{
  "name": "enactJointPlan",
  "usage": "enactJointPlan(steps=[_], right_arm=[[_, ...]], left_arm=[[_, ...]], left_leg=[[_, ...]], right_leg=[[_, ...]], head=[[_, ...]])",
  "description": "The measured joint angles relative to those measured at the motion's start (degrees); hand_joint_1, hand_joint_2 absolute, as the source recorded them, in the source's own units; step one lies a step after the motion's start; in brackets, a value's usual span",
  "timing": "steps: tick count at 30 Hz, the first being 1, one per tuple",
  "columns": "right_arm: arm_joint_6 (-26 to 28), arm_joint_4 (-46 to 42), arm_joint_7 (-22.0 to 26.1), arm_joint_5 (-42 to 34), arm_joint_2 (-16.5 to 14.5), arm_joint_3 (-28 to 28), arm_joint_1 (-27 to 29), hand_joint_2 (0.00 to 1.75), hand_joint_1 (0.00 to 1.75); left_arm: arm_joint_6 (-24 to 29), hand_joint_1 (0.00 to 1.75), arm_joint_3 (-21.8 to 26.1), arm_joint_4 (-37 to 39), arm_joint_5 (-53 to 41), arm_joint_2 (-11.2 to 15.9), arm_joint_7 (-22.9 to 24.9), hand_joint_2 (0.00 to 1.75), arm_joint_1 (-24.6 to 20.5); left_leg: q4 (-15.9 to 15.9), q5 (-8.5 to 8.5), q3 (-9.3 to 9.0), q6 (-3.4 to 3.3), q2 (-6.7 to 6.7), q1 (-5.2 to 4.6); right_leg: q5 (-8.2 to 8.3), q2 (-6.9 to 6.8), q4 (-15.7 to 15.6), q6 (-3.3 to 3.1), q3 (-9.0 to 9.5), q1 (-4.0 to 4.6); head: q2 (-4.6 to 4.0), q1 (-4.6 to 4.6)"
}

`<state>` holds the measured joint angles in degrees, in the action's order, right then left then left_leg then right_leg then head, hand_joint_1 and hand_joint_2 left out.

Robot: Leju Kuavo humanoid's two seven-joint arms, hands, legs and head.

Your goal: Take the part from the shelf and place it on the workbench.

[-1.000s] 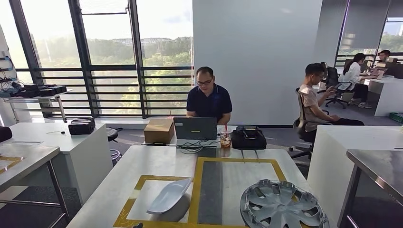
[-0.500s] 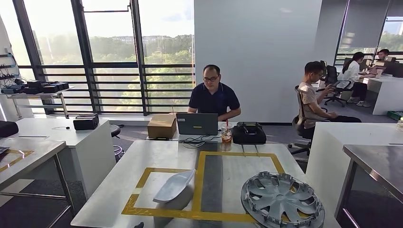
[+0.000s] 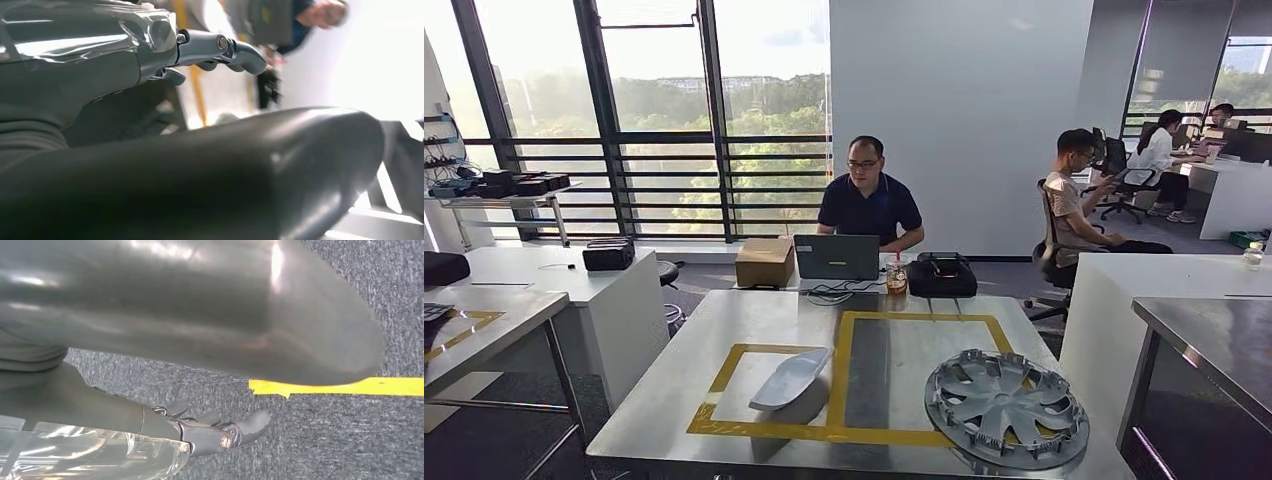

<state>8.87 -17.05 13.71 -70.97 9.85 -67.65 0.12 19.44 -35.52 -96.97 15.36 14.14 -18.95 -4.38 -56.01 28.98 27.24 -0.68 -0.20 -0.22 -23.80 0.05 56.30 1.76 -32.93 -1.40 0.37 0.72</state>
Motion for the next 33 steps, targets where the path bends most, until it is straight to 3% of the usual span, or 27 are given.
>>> enactJointPlan(steps=[2, 3, 5, 7, 8, 9, 11, 13, 15, 17, 18, 20, 22, 23, 24, 25, 27, 29, 30, 33], right_arm=[[0.2, 0.0, 0.0, -0.3, -0.1, -0.1, 0.3, 0.0, 0.0], [0.3, -0.1, 0.0, -0.5, -0.1, -0.3, 0.4, 0.0, 0.0], [0.5, -0.2, -0.1, -0.8, -0.1, -0.5, 0.5, 0.0, 0.0], [0.8, -0.4, -0.2, -1.2, -0.1, -0.8, 0.5, 0.0, 0.0], [1.0, -0.4, -0.2, -1.3, 0.0, -0.9, 0.6, 0.0, 0.0], [1.1, -0.5, -0.2, -1.5, 0.0, -1.0, 0.6, 0.0, 0.0], [1.2, -0.7, -0.2, -1.7, 0.1, -1.2, 0.6, 0.0, 0.0], [1.3, -0.9, -0.2, -1.9, 0.2, -1.4, 0.6, 0.0, 0.0], [1.5, -1.1, -0.3, -2.1, 0.3, -1.5, 0.6, 0.0, 0.0], [1.8, -1.3, -0.4, -2.4, 0.4, -1.7, 0.7, 0.0, 0.0], [1.9, -1.4, -0.4, -2.7, 0.4, -1.8, 0.7, 0.0, 0.0], [2.3, -1.8, -0.6, -3.3, 0.4, -2.0, 0.7, 0.0, 0.0], [2.7, -2.3, -0.7, -4.0, 0.6, -2.2, 0.9, 0.0, 0.0], [2.9, -2.6, -0.8, -4.4, 0.7, -2.3, 1.0, 0.0, 0.0], [3.2, -3.0, -0.8, -4.7, 0.8, -2.4, 1.1, 0.0, 0.0], [3.5, -3.4, -0.8, -5.1, 0.9, -2.5, 1.2, 0.0, 0.0], [4.2, -4.3, -0.9, -5.7, 1.1, -2.7, 1.4, 0.0, 0.0], [4.7, -5.1, -1.0, -6.2, 1.3, -3.0, 1.5, 0.0, 0.0], [4.9, -5.4, -1.0, -6.4, 1.4, -3.2, 1.5, 0.0, 0.0], [5.3, -6.3, -1.0, -6.8, 1.8, -3.7, 1.6, 0.0, 0.0]], left_arm=[[1.4, 0.0, 0.9, 3.5, -1.8, -0.2, 2.1, 0.0, 1.4], [1.7, 0.0, 1.4, 5.4, -2.3, -0.4, 2.9, 0.0, 2.0], [2.2, 0.0, 2.5, 9.5, -2.9, -0.9, 4.1, 0.0, 3.1], [2.9, 0.0, 3.4, 13.9, -2.9, -1.3, 5.3, 0.0, 4.1], [3.3, 0.0, 3.9, 16.3, -2.6, -1.6, 5.8, 0.0, 4.4], [3.6, 0.0, 4.3, 18.7, -2.2, -2.0, 6.1, 0.0, 4.7], [3.8, 0.0, 5.2, 23.2, -1.2, -2.6, 6.0, 0.0, 5.2], [3.8, 0.0, 6.0, 26.5, -0.7, -3.0, 5.6, 0.0, 5.4], [4.3, 0.0, 6.4, 29.0, -0.8, -3.4, 5.9, 0.0, 5.4], [5.1, 0.0, 6.7, 31.9, -0.9, -3.8, 6.7, 0.0, 5.4], [5.5, 0.0, 6.8, 33.7, -0.7, -4.0, 7.0, 0.0, 5.4], [5.8, 0.0, 7.1, 37.6, 0.1, -4.4, 7.1, 0.0, 5.3], [5.4, 0.0, 7.2, 42.0, 1.5, -4.7, 7.0, 0.0, 4.9], [5.0, 0.0, 7.2, 44.4, 2.3, -4.9, 6.9, 0.0, 4.7], [4.5, 0.0, 7.2, 46.8, 3.2, -5.1, 6.8, 0.0, 4.5], [4.1, 0.0, 7.2, 48.9, 4.0, -5.2, 6.7, 0.0, 4.4], [3.4, 0.0, 7.2, 52.8, 5.5, -5.5, 6.4, 0.0, 3.9], [3.0, 0.0, 7.2, 56.0, 6.6, -5.7, 6.3, 0.0, 3.3], [2.9, 0.0, 7.2, 57.5, 7.1, -5.8, 6.3, 0.0, 3.1], [2.8, 0.0, 7.2, 60.9, 8.0, -6.1, 6.4, 0.0, 2.7]], left_leg=[[0.5, -0.93, 0.48, -0.93, 0.18, -0.13], [0.9, -1.53, 0.8, -1.53, 0.31, -0.03], [1.3, -2.78, 1.79, -2.39, 0.51, 0.05], [1.2, -3.74, 3.15, -2.68, 0.58, -0.23], [1.2, -4.15, 3.75, -2.72, 0.62, -0.38], [1.1, -4.53, 4.33, -2.71, 0.66, -0.49], [0.6, -5.07, 5.39, -2.54, 0.68, -0.6], [-0.1, -5.47, 6.34, -2.12, 0.68, -0.73], [-0.5, -5.99, 6.84, -1.53, 0.64, -0.74], [-0.7, -6.27, 7.08, -0.81, 0.48, -0.6], [-1.4, -5.48, 7.4, -0.39, 0.37, -0.48], [-5.7, -1.28, 8.91, 0.43, 0.19, 0.0], [-13.1, 3.55, 10.98, 1.13, 0.17, 0.5], [-15.9, 4.61, 11.44, 1.37, 0.17, 0.73], [-16.9, 4.39, 11.02, 1.52, 0.18, 0.91], [-15.7, 3.19, 9.54, 1.58, 0.18, 1.08], [-7.9, 0.74, 4.0, 1.48, 0.17, 1.28], [-1.4, 0.39, -0.06, 1.07, 0.06, 1.03], [-0.2, 0.74, -0.53, 0.79, 0.0, 0.79], [0.3, -0.47, 0.33, -0.61, 0.12, 0.56]], right_leg=[[0.21, 0.04, 0.0, 0.63, -0.28, -0.09], [-0.6, 0.05, 0.8, 0.6, -0.82, -0.07], [-4.55, 0.02, 6.1, -0.02, -3.12, -0.03], [-8.53, 0.01, 13.8, -0.29, -5.57, 0.0], [-9.15, 0.01, 16.0, -0.06, -5.87, 0.0], [-8.78, 0.01, 16.2, 0.34, -5.18, 0.01], [-6.28, 0.0, 10.0, 1.06, -0.5, 0.05], [-5.21, 0.01, 2.0, 0.68, 4.53, 0.33], [-5.41, 0.04, -0.7, -0.15, 5.85, 0.71], [-4.73, 0.01, -0.8, -0.89, 5.18, 0.6], [-4.32, -0.03, -0.9, -1.38, 4.91, 0.44], [-3.39, -0.11, -1.0, -2.16, 4.21, 0.16], [-2.53, -0.12, -0.9, -2.35, 3.13, 0.21], [-2.1, -0.12, -0.8, -2.27, 2.51, 0.21], [-1.73, -0.11, -0.7, -2.13, 1.88, 0.21], [-1.4, -0.09, -0.5, -2.0, 1.29, 0.18], [-0.84, -0.06, -0.1, -1.55, 0.39, 0.15], [-0.19, -0.08, 0.0, -0.86, -0.1, 0.25], [0.19, -0.1, 0.0, -0.43, -0.24, 0.24], [0.58, -0.11, 0.2, 0.61, -0.81, 0.07]], head=[[0.0, 0.07], [0.0, 0.01], [-0.01, -0.16], [0.0, -0.34], [0.0, -0.37], [0.0, -0.4], [0.0, -0.43], [0.01, -0.41], [0.01, -0.37], [0.0, -0.4], [-0.01, -0.35], [-0.02, -0.25], [-0.03, -0.13], [-0.03, -0.09], [-0.03, -0.07], [-0.03, -0.03], [-0.02, 0.08], [-0.02, 0.09], [-0.02, 0.12], [-0.03, 0.12]])
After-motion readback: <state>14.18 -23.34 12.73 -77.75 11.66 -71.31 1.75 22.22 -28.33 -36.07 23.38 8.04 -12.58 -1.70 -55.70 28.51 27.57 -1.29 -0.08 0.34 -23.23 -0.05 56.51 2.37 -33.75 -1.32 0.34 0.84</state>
